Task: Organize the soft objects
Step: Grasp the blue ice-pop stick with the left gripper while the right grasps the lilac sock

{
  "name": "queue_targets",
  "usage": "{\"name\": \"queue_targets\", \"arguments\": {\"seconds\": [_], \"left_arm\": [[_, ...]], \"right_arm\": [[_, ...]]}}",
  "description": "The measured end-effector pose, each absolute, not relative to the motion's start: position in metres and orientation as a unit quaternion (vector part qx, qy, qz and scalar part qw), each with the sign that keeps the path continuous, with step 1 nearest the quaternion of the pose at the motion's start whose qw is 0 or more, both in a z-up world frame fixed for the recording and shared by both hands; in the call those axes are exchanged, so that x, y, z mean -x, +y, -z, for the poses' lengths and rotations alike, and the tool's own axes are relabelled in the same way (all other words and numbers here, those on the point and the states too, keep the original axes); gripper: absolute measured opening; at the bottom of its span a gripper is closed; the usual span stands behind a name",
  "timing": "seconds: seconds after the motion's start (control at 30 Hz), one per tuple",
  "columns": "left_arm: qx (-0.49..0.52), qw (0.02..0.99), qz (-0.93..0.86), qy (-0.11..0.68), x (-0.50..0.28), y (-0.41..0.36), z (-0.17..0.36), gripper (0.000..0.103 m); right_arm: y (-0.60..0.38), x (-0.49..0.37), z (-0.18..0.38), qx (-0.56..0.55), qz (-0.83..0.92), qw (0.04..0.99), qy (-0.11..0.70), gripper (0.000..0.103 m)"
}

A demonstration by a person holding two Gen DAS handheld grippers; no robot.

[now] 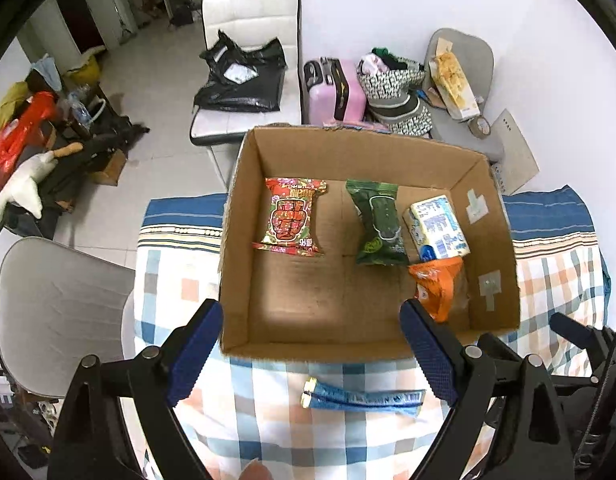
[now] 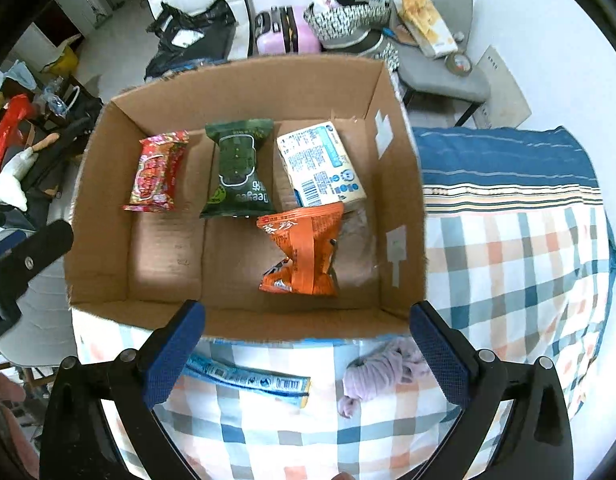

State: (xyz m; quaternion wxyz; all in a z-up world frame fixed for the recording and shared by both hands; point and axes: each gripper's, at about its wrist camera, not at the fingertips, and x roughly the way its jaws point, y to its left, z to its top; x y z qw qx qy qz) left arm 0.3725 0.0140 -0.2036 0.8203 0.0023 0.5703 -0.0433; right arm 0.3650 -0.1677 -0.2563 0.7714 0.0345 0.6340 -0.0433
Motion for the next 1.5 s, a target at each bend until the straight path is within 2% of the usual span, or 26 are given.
{"name": "queue_targets", "arguments": {"seconds": [0.4, 0.67, 0.8, 1.07, 1.27, 1.5], "left_arm": [[-0.014, 0.854, 0.029, 0.519, -0.319, 0.008, 0.151, 0.090], [0.015, 0.853, 0.021, 0.521, -0.307, 0.013, 0.144, 0.090], [0.067, 0.824, 0.011, 0.563, -0.300, 0.019, 0.178, 0.090], [0.197, 0.704, 0.010, 0.682, -0.285, 0.010, 0.310, 0.090], [0.229, 0.655, 0.000, 0.720, -0.285, -0.014, 0.372, 0.089], [0.248, 0.629, -0.015, 0.736, -0.292, -0.040, 0.417, 0.089]], "right_arm": [[-0.168, -0.315, 0.190, -0.037, 0.037, 0.812, 0.581, 0.103], [-0.170, -0.295, 0.169, -0.049, 0.022, 0.820, 0.569, 0.103], [-0.181, -0.287, 0.175, -0.058, 0.025, 0.817, 0.574, 0.103], [-0.247, -0.264, 0.242, -0.109, 0.066, 0.765, 0.632, 0.103], [-0.274, -0.255, 0.292, -0.147, 0.074, 0.728, 0.665, 0.103], [-0.292, -0.256, 0.335, -0.200, 0.081, 0.699, 0.682, 0.103]]}}
